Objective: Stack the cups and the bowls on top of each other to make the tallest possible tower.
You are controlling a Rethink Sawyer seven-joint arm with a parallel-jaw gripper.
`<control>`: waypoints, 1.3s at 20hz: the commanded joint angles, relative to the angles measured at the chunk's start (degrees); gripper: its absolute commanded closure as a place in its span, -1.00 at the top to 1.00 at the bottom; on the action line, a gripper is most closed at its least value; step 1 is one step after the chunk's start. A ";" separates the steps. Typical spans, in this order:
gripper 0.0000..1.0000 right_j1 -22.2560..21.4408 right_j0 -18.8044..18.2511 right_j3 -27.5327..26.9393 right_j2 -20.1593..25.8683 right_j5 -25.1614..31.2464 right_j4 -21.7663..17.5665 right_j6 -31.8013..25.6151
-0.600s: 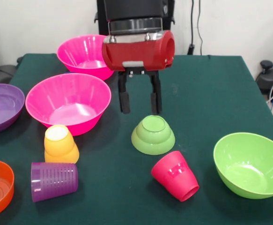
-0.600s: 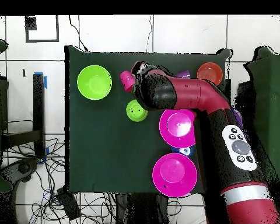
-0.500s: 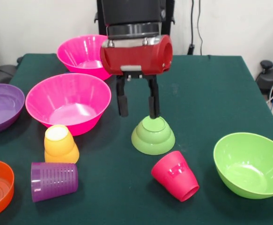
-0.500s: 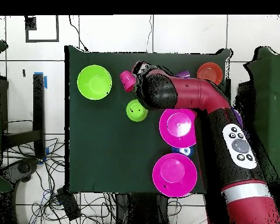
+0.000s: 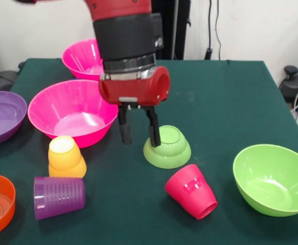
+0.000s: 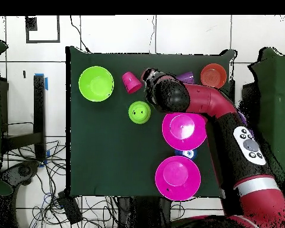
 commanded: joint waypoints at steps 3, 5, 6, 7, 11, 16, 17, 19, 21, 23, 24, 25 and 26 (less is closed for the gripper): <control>1.00 11.49 -2.23 1.57 7.66 -1.36 -3.22 -8.61; 1.00 12.77 -3.39 1.67 9.91 -2.95 -3.37 -8.67; 1.00 13.15 -3.90 1.78 10.93 -3.50 -3.39 -8.64; 1.00 13.68 -4.80 2.00 12.54 -3.78 -2.92 -8.62; 1.00 14.90 -5.08 1.44 14.35 -3.79 -2.66 -7.16; 1.00 17.93 -5.19 -0.78 16.00 -3.23 -3.64 -8.65; 1.00 19.20 -5.17 -1.93 16.52 -3.62 -3.94 -9.08; 1.00 20.63 -4.82 -3.44 16.60 -4.80 -4.68 -8.96; 1.00 22.66 -4.62 -5.56 16.95 -4.39 -5.13 -10.13; 1.00 25.23 -4.25 -8.56 17.26 -3.48 -5.97 -12.28; 1.00 25.81 -4.20 -9.31 17.38 -2.65 -6.14 -13.07; 1.00 26.54 -4.03 -10.45 17.41 -2.14 -6.55 -13.75; 1.00 27.28 -3.85 -11.59 17.45 -1.62 -6.96 -14.43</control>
